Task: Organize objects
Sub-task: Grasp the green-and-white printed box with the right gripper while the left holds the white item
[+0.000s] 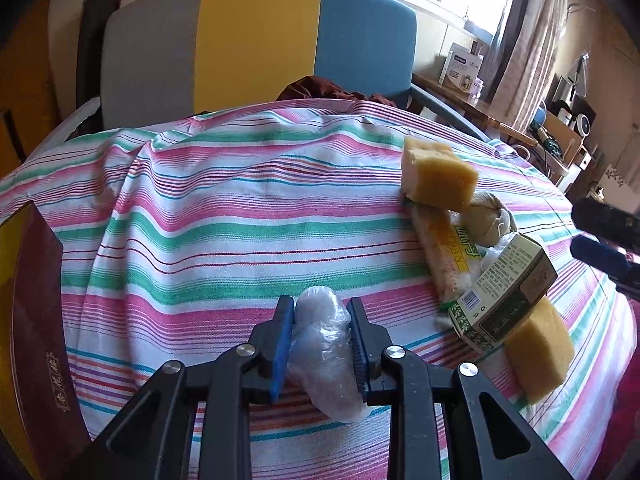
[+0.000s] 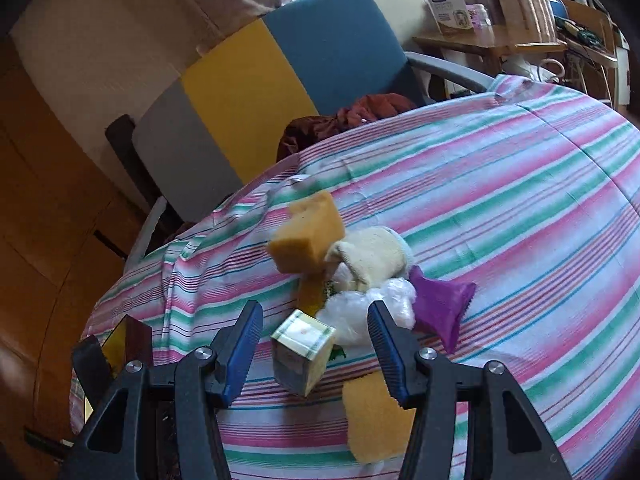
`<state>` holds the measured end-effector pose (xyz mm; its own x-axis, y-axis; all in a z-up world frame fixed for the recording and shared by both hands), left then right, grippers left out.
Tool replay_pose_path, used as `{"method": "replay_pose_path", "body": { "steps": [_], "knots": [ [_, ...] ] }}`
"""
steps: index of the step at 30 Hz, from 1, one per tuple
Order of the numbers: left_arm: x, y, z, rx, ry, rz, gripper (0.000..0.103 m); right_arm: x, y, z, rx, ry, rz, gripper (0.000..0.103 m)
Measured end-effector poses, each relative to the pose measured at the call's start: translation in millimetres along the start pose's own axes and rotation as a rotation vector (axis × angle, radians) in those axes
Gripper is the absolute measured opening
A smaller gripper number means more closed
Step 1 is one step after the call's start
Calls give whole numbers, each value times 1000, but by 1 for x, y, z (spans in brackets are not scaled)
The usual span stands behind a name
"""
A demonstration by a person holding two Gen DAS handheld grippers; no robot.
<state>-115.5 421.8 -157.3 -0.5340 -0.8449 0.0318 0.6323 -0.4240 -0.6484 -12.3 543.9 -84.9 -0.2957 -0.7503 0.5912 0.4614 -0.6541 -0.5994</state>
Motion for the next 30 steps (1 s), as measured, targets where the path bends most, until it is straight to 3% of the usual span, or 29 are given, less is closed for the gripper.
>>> {"method": "replay_pose_path", "body": {
  "steps": [3, 10, 14, 17, 19, 23, 30],
  "knots": [
    [1, 0, 0, 1, 14, 14, 27, 11, 0, -13, 9, -18, 57, 57],
    [1, 1, 0, -3, 13, 18, 27, 2, 3, -42, 86, -24, 57, 57],
    [3, 1, 1, -1, 11, 23, 28, 10, 23, -47, 237, -153, -51, 56],
    [6, 3, 3, 10, 13, 34, 28, 21, 32, -38, 285, -182, -32, 45],
    [8, 6, 5, 9, 4, 26, 28, 28, 37, -34, 308, -223, -28, 44],
    [9, 9, 9, 15, -14, 9, 28, 45, 63, -37, 461, -315, -13, 44],
    [13, 16, 14, 8, -41, -2, 28, 23, 41, -30, 317, -177, -23, 44]
  ]
}}
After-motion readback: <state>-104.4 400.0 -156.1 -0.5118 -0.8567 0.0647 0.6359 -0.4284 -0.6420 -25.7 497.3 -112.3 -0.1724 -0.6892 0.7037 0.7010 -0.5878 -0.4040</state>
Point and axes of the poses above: each gripper's, at about its wrist camera, not at the fingertips, and z roughly against the way its jaws point, x to its left, y to its underside, the point moved 9 cm from there along -z, roughly the way its jaws point, and after that the axes turned 14 degrees about -y, right-handed, at the moved point
